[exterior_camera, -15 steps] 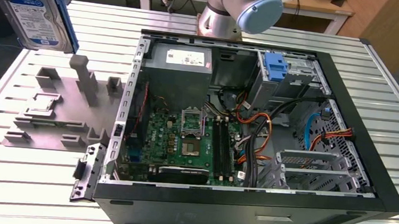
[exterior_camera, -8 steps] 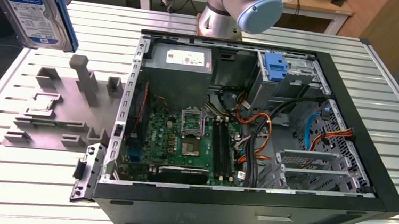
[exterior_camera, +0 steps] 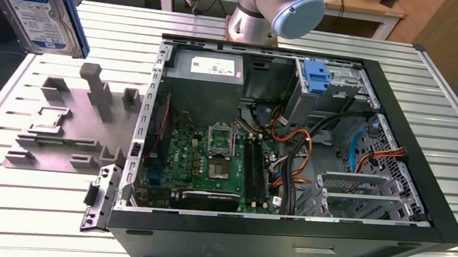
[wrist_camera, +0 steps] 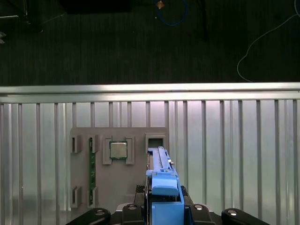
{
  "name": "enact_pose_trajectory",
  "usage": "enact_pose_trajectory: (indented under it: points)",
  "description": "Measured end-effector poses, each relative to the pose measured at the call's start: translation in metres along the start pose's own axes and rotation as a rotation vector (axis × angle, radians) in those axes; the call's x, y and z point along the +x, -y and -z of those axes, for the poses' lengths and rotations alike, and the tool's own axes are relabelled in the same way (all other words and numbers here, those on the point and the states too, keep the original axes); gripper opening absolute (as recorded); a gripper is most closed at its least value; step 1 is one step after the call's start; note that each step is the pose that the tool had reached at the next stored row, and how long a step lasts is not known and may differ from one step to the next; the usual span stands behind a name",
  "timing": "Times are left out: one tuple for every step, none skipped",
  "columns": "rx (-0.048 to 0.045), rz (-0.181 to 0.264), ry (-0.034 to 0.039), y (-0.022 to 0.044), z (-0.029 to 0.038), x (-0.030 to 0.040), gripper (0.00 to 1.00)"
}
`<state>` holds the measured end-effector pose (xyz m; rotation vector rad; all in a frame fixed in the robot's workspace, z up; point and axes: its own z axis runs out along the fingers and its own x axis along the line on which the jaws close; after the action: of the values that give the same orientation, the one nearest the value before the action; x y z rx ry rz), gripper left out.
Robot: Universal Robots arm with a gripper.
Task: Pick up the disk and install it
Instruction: 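Pick up the disk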
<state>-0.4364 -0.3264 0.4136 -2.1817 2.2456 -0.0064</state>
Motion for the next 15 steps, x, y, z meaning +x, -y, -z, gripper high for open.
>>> enact_pose_trajectory:
  points:
    - [0.0,0.0,0.0,0.0,0.0005,0.0,0.37]
    - [0.0,0.0,0.0,0.0,0.001,0.0,0.37]
    - [0.0,0.0,0.0,0.0,0.0014,0.0,0.37]
    - [0.0001,0.0,0.0,0.0,0.0019,0.0,0.37]
    - [0.0001,0.0,0.0,0.0,0.0024,0.0,0.37]
    - [0.0,0.0,0.0,0.0,0.0027,0.0,0.37]
    - [0.0,0.0,0.0,0.0,0.003,0.0,0.37]
    - [-0.0001,0.0,0.0,0.0,0.0035,0.0,0.37]
    - [0.0,0.0,0.0,0.0,0.004,0.0,0.37]
    - [0.0001,0.0,0.0,0.0,0.0043,0.0,0.37]
    - [0.0001,0.0,0.0,0.0,0.0047,0.0,0.37]
    - [0.0,0.0,0.0,0.0001,0.005,0.0,0.37]
    - [0.0,0.0,0.0,0.0001,0.0053,0.0,0.37]
    - [0.0001,0.0,0.0,0.0001,0.0055,0.0,0.37]
    - [0.0002,0.0,0.0001,0.0001,0.0057,0.0,0.37]
